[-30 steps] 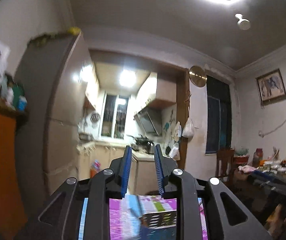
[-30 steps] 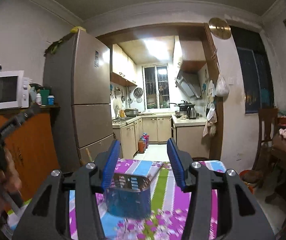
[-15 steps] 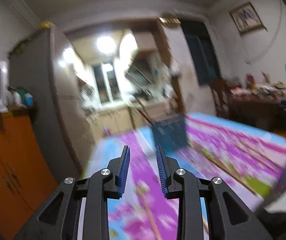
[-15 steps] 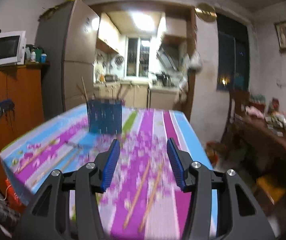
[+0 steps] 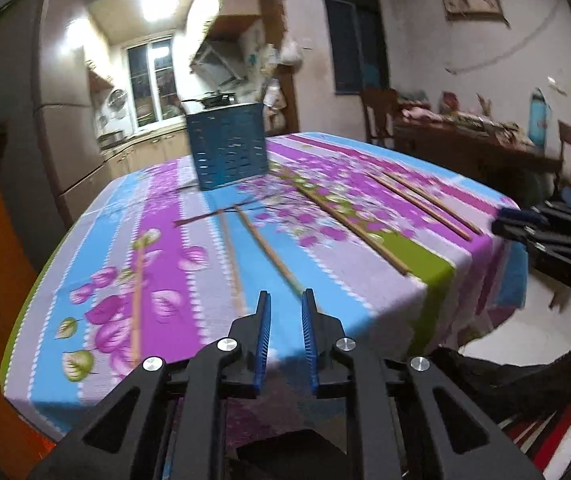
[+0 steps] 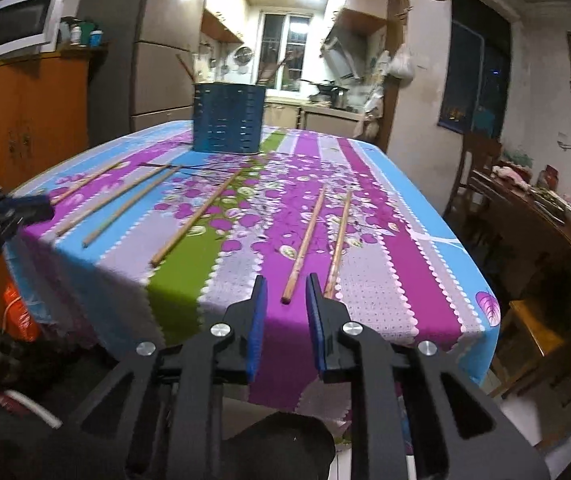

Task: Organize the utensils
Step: 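Withdraw both grippers back over the remaining chopsticks on the tablecloth, then close the left gripper on a wooden chopstick while the right gripper grasps another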

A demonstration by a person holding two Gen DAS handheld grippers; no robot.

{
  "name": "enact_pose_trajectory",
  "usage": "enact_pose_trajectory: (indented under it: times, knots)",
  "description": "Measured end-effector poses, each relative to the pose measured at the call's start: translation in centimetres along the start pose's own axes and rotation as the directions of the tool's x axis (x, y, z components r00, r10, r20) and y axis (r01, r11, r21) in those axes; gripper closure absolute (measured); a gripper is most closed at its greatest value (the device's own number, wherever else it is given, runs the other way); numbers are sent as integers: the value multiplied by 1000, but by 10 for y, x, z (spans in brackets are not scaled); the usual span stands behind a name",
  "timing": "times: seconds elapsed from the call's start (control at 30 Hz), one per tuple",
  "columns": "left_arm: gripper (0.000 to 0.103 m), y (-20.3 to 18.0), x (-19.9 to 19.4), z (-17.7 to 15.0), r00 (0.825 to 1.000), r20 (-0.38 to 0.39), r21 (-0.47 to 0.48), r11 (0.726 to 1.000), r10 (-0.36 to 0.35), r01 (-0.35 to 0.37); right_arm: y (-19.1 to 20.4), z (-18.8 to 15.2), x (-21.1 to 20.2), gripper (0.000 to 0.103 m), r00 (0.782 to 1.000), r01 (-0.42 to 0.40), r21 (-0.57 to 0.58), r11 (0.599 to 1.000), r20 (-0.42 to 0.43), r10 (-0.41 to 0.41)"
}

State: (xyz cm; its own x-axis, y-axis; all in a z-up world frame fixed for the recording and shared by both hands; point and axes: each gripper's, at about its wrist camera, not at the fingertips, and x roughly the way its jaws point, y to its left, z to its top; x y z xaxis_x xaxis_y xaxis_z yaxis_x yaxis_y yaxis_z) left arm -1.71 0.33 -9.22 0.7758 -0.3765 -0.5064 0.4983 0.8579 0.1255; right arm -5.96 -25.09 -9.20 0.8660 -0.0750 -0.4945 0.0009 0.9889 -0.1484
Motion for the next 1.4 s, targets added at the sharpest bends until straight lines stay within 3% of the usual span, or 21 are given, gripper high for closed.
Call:
enact_pose_trajectory:
  times: [0.33, 0.43, 0.53, 1.0, 1.17, 1.4]
  knots:
    - [85, -17, 22, 2, 999, -29, 2, 999, 43, -43, 5, -11, 20, 85, 998, 55, -37, 998, -5, -55]
    - [75, -23, 27, 3, 997, -21, 12, 997, 77, -77, 4, -10, 21, 85, 998, 59, -36, 998, 3, -59]
    - [72, -27, 30, 4, 994, -14, 15, 994, 106, -106, 2, -10, 23, 85, 998, 64, -31, 997, 0, -64]
    - [72, -25, 45, 1, 991, -29, -26, 991, 133, -133, 5, -9, 37, 89, 998, 56, -30, 998, 16, -56]
    - [91, -23, 45, -1, 991, -26, -45, 990, 130, -131, 13, -12, 37, 97, 996, 83, -44, 996, 40, -81]
    - [93, -21, 44, 0, 989, -22, -46, 988, 148, -149, 10, -12, 36, 97, 997, 66, 10, 998, 44, -66]
